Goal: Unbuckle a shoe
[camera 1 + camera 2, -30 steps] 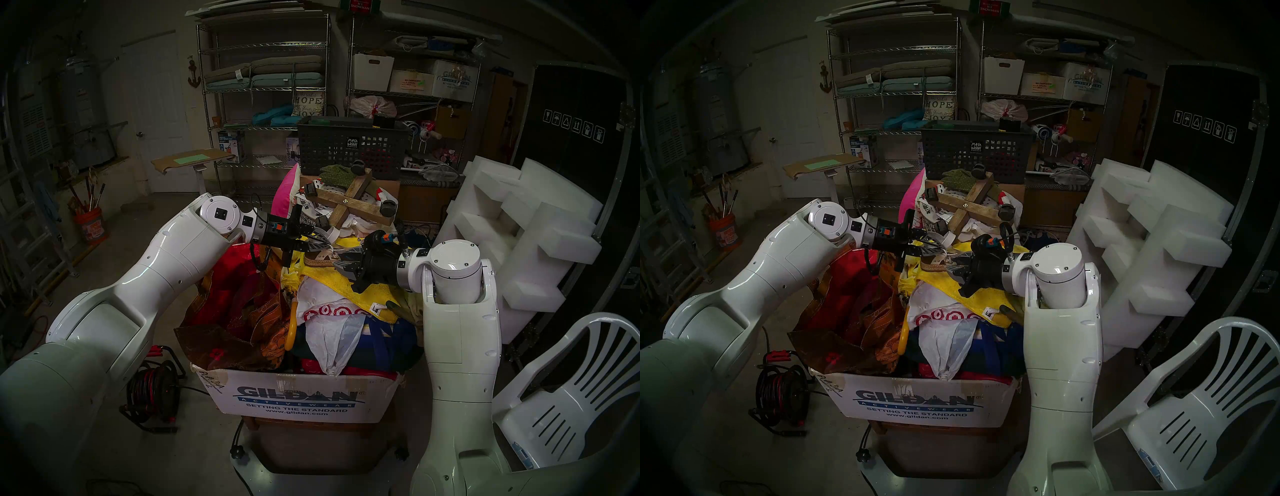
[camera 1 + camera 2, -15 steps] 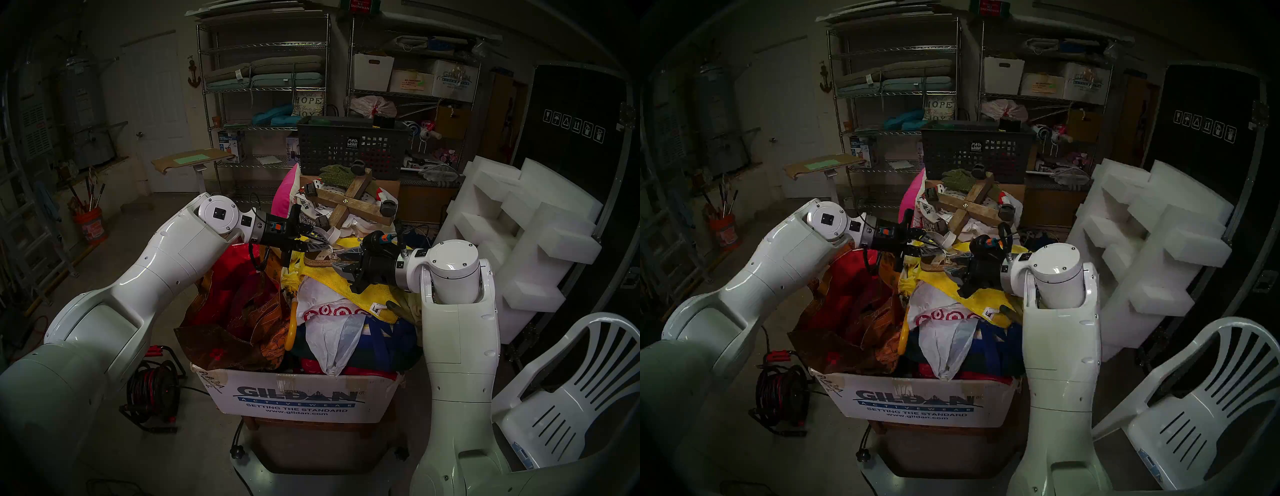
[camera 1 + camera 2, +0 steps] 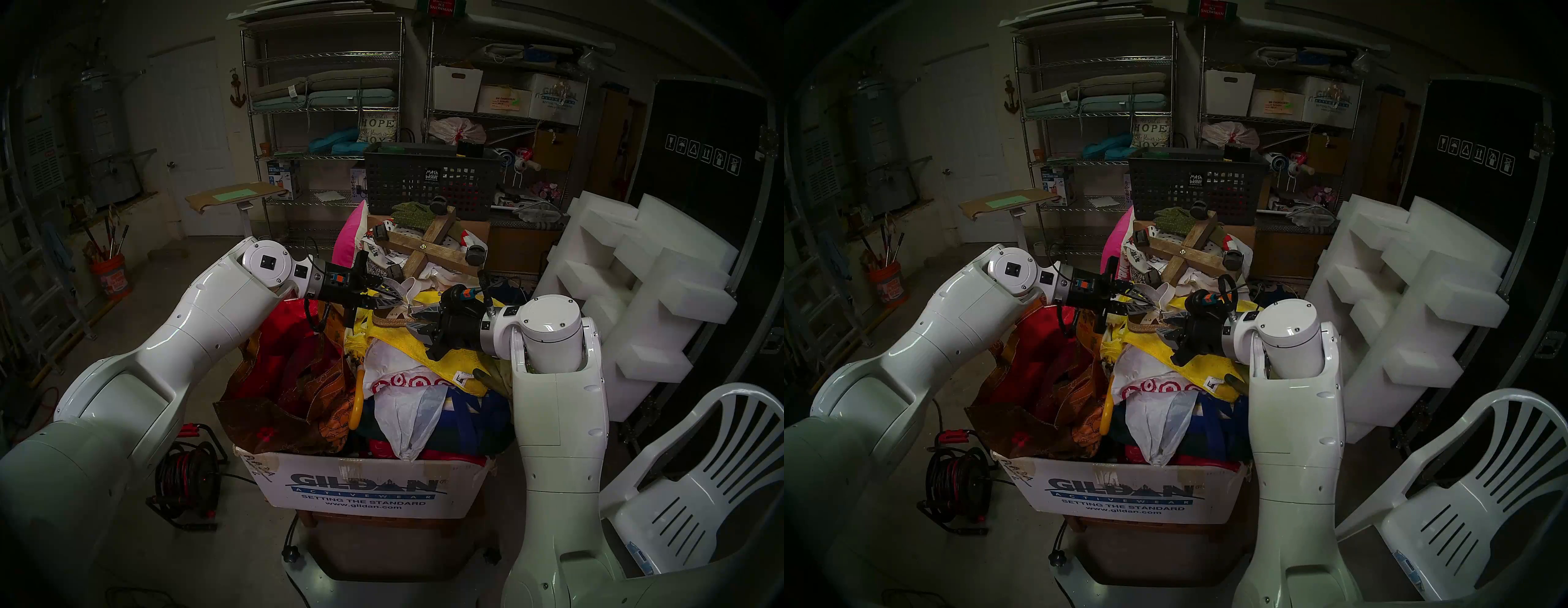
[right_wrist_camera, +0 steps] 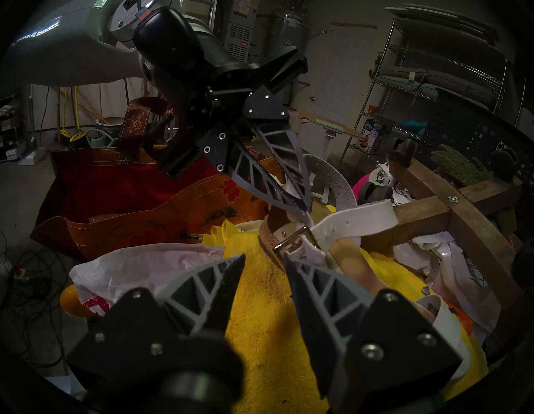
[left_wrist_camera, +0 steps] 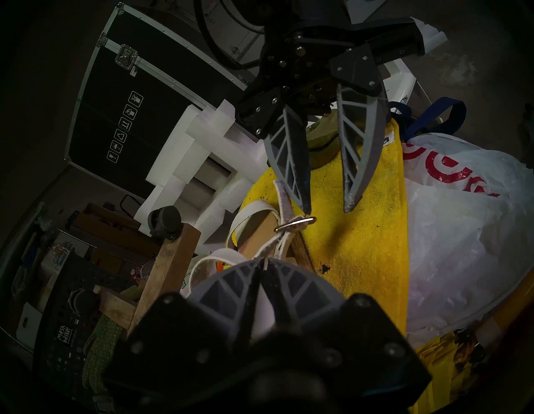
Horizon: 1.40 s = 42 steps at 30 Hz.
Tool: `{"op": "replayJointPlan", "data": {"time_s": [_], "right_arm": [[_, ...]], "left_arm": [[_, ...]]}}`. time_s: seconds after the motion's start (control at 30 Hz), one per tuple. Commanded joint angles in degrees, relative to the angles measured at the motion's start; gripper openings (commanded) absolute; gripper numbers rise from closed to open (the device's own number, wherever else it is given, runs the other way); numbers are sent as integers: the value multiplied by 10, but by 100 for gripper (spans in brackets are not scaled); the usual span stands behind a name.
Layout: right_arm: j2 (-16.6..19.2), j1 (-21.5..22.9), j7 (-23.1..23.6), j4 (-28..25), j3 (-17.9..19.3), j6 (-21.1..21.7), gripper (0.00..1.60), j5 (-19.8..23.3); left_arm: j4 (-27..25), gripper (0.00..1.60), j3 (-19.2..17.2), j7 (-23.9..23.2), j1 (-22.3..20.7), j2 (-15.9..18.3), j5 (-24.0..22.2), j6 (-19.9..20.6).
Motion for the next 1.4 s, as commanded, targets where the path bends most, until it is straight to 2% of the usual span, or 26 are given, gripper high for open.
{"op": "replayJointPlan", "data": {"time_s": [0.0, 0.2, 0.53, 0.93, 1.2, 1.37], "right_arm": [[-8, 7, 2, -11, 2, -2, 87, 11], [-8, 8, 17, -18, 12, -2, 88, 29], [-10, 6, 29, -24, 21, -2, 88, 29], [-8, 7, 13, -18, 11, -2, 92, 1], [-10, 4, -8, -18, 1, -4, 87, -27], [-10, 4, -11, -18, -1, -4, 87, -29]], "left_arm": [[-3, 67, -7, 0, -13, -1, -5, -1], [-6, 68, -8, 1, -12, 1, -5, 0], [-8, 67, -8, 0, -13, 1, -4, 1], [3, 68, -6, -2, -20, -8, -4, -2], [11, 67, -6, -4, -22, -11, -5, -4], [11, 68, -7, -4, -22, -11, -5, -5]]}}
